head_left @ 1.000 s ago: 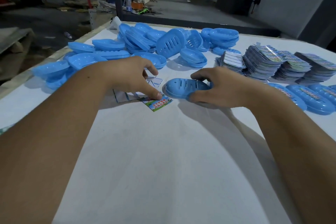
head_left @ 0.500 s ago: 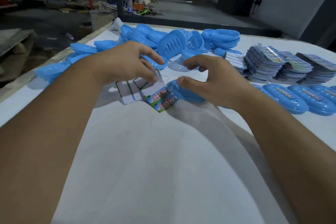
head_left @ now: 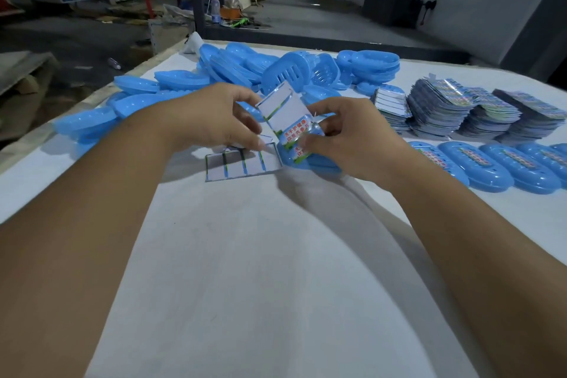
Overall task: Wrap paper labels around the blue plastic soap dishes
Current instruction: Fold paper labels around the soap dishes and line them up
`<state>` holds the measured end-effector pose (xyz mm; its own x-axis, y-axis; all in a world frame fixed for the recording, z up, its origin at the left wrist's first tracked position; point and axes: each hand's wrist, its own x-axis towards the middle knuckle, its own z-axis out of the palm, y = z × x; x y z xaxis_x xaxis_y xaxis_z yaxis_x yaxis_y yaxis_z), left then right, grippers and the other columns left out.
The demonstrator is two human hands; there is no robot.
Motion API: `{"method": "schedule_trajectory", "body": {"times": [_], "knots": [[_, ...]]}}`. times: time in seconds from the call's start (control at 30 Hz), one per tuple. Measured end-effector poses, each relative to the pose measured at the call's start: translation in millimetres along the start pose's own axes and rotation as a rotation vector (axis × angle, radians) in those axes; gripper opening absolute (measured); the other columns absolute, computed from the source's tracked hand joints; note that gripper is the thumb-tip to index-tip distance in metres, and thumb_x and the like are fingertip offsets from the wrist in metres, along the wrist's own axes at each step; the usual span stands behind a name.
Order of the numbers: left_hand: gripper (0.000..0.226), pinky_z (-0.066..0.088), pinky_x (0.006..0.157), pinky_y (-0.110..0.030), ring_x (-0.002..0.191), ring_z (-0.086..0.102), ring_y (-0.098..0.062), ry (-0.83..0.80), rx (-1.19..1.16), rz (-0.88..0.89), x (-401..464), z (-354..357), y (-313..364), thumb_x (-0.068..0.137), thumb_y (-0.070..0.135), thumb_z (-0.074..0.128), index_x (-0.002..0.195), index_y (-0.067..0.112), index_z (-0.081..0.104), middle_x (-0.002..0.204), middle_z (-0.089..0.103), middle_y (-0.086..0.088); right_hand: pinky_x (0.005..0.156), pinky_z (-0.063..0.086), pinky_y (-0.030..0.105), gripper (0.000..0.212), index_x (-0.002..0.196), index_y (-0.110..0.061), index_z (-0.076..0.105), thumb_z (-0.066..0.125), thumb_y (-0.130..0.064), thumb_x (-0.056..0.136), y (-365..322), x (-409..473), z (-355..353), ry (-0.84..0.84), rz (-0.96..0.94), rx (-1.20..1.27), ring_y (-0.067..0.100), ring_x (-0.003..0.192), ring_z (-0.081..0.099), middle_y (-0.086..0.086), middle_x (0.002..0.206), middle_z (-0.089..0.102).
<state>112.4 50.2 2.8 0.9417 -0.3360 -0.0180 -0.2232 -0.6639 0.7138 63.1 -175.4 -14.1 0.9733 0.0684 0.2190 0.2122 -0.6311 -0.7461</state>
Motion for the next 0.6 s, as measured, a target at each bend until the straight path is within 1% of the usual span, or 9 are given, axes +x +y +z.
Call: {"method": "schedule_trajectory", "body": {"times": [0.03,0.07,0.13,0.2,0.23,0.3,0.43,0.5,0.6], "knots": [[0.049,0.052,0.067,-0.021,0.077,0.072,-0.005,-0.017,0.058,-0.035,0.3,0.9,-2.2,0.070,0.020,0.091,0.105,0.040,0.063,0.093,0.075,0.014,0.064,0.052,0.036,0.026,0.108,-0.027,0.070,0.080,-0.019,0.084,-0.1,0.2,-0.6,0.018,0.019,0.033,0.018,0.070,0.069,-0.003,0.079,0.078],[0.050,0.052,0.068,-0.023,0.079,0.071,-0.007,-0.002,0.126,-0.047,0.7,1.9,-2.8,0.072,0.019,0.090,0.110,0.040,0.064,0.096,0.074,0.012,0.064,0.054,0.037,0.027,0.109,-0.026,0.069,0.080,-0.019,0.085,-0.4,0.6,-1.5,0.032,0.042,0.081,0.023,0.073,0.071,-0.002,0.080,0.078],[0.043,0.051,0.072,-0.024,0.082,0.068,-0.006,0.094,0.178,-0.009,3.0,3.3,-1.1,0.076,0.019,0.086,0.111,0.037,0.067,0.097,0.071,0.013,0.053,0.048,0.025,0.031,0.115,-0.025,0.068,0.081,-0.022,0.086,-1.1,1.5,-2.5,0.055,0.084,0.188,0.013,0.066,0.069,-0.004,0.080,0.078],[0.020,0.051,0.074,-0.023,0.080,0.067,-0.001,0.176,0.070,0.059,5.3,5.7,3.5,0.082,0.022,0.080,0.092,0.038,0.074,0.091,0.074,0.014,0.051,0.045,0.018,0.039,0.122,-0.024,0.065,0.081,-0.023,0.086,-2.7,2.0,-2.4,0.083,0.094,0.266,0.005,0.065,0.069,-0.006,0.080,0.079],[0.014,0.048,0.071,-0.022,0.075,0.065,0.003,0.188,-0.005,0.084,5.4,8.0,6.9,0.083,0.026,0.078,0.079,0.039,0.075,0.087,0.075,0.016,0.052,0.046,0.017,0.042,0.125,-0.023,0.064,0.081,-0.023,0.086,-3.7,2.0,-2.3,0.107,0.096,0.307,0.003,0.065,0.069,-0.007,0.081,0.079],[0.019,0.043,0.062,-0.018,0.061,0.058,0.007,0.177,-0.122,0.120,5.1,15.1,13.2,0.086,0.030,0.074,0.067,0.034,0.076,0.079,0.075,0.015,0.051,0.048,0.016,0.047,0.129,-0.022,0.062,0.081,-0.023,0.086,-5.5,2.0,-2.7,0.161,0.104,0.374,0.002,0.067,0.069,-0.006,0.083,0.079],[0.019,0.040,0.051,-0.009,0.055,0.052,0.002,0.173,-0.291,0.192,2.6,26.0,24.0,0.087,0.021,0.070,0.070,0.021,0.078,0.064,0.070,0.008,0.050,0.046,0.015,0.050,0.132,-0.019,0.061,0.081,-0.020,0.086,-7.4,2.7,-5.1,0.251,0.132,0.462,-0.001,0.064,0.066,-0.006,0.083,0.079],[0.015,0.040,0.050,-0.008,0.054,0.052,0.002,0.195,-0.339,0.204,2.8,26.1,25.4,0.087,0.020,0.071,0.073,0.018,0.078,0.062,0.068,0.008,0.050,0.046,0.013,0.049,0.132,-0.019,0.061,0.081,-0.020,0.086,-7.6,2.9,-6.7,0.258,0.137,0.473,-0.002,0.062,0.066,-0.007,0.081,0.078],[0.016,0.042,0.052,-0.009,0.057,0.052,0.001,0.232,-0.288,0.205,3.6,26.3,23.3,0.086,0.025,0.073,0.071,0.021,0.078,0.062,0.069,0.010,0.052,0.046,0.013,0.050,0.132,-0.019,0.062,0.081,-0.020,0.086,-8.5,2.0,-7.2,0.246,0.135,0.475,-0.001,0.063,0.066,-0.006,0.082,0.079]]}}
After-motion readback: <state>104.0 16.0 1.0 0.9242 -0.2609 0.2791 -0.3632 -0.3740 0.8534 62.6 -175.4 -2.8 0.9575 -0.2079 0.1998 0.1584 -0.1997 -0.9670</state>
